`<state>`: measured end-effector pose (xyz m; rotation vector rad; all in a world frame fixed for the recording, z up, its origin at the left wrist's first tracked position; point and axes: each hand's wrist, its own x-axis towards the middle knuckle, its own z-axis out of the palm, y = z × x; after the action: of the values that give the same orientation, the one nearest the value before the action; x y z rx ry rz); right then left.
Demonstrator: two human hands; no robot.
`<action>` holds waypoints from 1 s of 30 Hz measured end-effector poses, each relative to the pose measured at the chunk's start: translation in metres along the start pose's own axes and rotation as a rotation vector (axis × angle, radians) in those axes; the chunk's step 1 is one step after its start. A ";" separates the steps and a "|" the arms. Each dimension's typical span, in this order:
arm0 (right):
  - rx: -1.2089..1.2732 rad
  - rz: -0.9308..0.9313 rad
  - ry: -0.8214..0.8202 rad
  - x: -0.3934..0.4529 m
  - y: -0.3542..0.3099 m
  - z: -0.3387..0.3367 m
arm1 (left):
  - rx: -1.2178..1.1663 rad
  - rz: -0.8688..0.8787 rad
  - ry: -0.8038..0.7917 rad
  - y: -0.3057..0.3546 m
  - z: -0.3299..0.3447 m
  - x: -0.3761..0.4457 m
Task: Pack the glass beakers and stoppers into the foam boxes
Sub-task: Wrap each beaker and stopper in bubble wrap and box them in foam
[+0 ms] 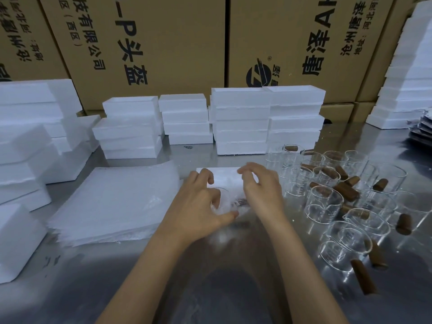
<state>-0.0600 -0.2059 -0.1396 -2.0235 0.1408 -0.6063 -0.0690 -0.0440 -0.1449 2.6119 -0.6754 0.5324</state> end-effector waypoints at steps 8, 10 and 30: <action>-0.106 0.277 -0.069 0.009 0.030 -0.009 | -0.255 -0.136 -0.028 -0.002 -0.006 0.004; -0.108 0.302 -0.076 0.010 0.029 -0.012 | -0.374 -0.184 0.075 -0.002 -0.013 0.006; -0.186 0.290 -0.245 0.011 0.021 -0.021 | -0.052 -0.130 0.063 0.000 0.013 0.000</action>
<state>-0.0577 -0.2371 -0.1454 -2.1853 0.3473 -0.1662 -0.0655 -0.0497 -0.1563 2.5571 -0.4893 0.5478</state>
